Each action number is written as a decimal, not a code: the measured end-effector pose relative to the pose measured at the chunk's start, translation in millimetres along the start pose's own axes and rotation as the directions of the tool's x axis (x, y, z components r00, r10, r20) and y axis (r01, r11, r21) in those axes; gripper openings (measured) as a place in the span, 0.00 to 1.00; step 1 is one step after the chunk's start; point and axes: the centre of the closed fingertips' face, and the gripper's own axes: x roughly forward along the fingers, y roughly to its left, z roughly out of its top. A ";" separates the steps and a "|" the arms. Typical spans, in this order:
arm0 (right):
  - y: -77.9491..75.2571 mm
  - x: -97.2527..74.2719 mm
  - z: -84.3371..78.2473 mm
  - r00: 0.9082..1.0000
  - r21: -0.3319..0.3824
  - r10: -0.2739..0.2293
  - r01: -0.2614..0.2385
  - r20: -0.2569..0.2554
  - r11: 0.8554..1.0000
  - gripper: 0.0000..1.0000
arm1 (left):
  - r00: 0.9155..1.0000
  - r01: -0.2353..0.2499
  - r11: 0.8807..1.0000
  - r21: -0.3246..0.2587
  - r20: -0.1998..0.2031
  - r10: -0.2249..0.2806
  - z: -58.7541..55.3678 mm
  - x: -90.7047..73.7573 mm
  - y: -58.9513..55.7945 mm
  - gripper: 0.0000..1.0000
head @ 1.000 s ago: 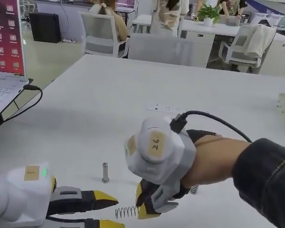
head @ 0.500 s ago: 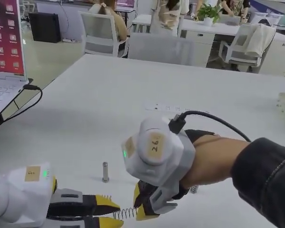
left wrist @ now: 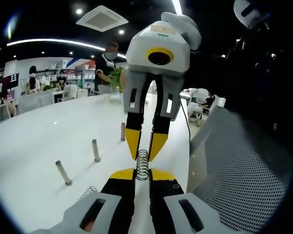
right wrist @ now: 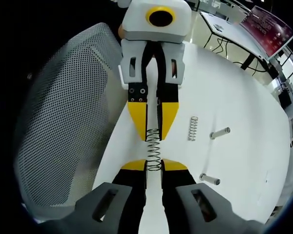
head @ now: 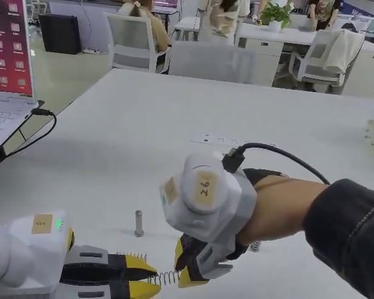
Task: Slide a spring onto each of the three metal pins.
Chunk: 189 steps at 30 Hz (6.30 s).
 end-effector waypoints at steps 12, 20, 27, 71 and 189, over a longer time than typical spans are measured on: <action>0.4 3.9 -3.2 1.000 0.028 0.005 -0.005 0.005 1.000 0.12 | 1.000 0.004 1.000 -0.006 0.011 -0.004 3.2 -0.3 -1.0 0.02; 2.2 7.1 -5.3 1.000 0.029 0.011 -0.011 0.005 1.000 0.11 | 0.999 0.018 1.000 -0.008 0.047 -0.017 12.9 -1.2 -5.6 0.02; 2.4 6.7 -5.5 1.000 0.030 0.008 -0.008 0.009 1.000 0.09 | 0.998 0.015 1.000 -0.013 0.059 -0.015 15.9 -1.3 -5.9 0.02; 3.4 -19.6 39.9 0.996 0.026 -0.012 0.010 0.091 1.000 0.08 | 0.999 0.011 1.000 0.019 0.033 -0.012 9.1 0.8 -4.0 0.03; -98.8 -39.6 -44.4 0.982 0.116 -0.154 0.167 -0.113 0.979 0.09 | 0.969 -0.240 0.963 -0.120 0.026 0.245 -20.3 -32.7 43.9 0.61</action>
